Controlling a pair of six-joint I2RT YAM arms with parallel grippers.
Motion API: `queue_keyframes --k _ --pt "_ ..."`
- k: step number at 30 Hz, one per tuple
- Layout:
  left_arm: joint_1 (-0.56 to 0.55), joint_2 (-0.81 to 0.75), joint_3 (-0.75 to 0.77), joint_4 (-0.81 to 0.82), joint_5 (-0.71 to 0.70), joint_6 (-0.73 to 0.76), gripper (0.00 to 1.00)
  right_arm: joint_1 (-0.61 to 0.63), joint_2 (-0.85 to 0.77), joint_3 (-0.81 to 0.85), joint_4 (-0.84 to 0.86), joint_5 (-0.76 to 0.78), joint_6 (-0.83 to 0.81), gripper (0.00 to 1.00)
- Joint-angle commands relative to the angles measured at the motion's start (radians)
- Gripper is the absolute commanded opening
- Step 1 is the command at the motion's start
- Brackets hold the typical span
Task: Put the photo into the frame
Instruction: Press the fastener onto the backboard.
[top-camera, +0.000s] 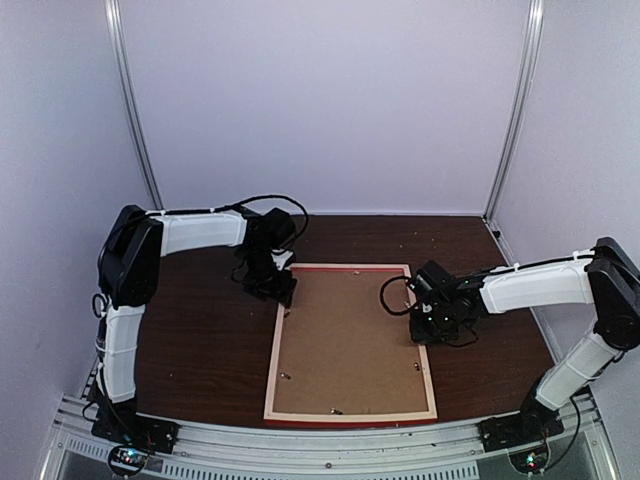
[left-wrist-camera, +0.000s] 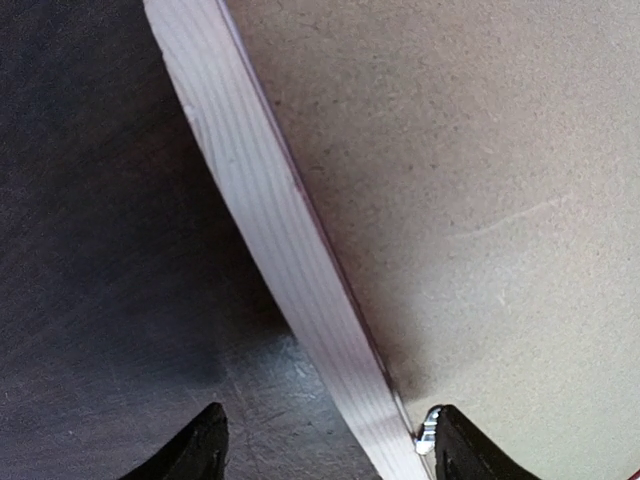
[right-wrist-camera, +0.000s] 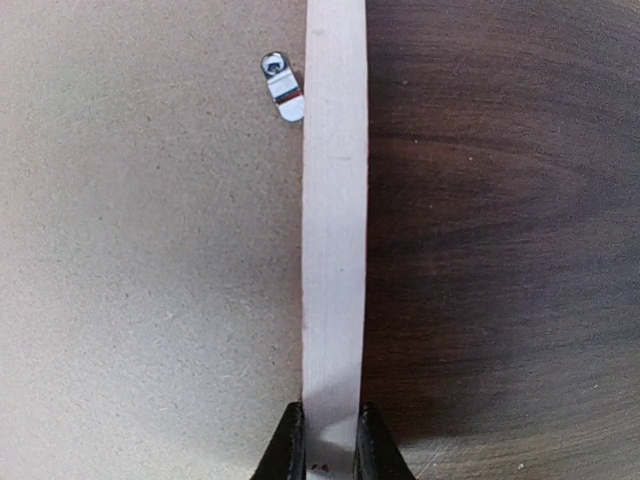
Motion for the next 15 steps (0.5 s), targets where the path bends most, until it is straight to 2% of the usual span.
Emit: queue_keyframes --k 1,15 --pt "0.002 0.018 0.021 -0.023 -0.034 0.001 0.71 0.005 -0.027 0.002 0.01 0.024 0.01 0.0" --pt "-0.02 0.039 0.012 -0.046 -0.058 0.002 0.71 0.006 -0.03 -0.001 0.012 0.025 0.009 0.0"
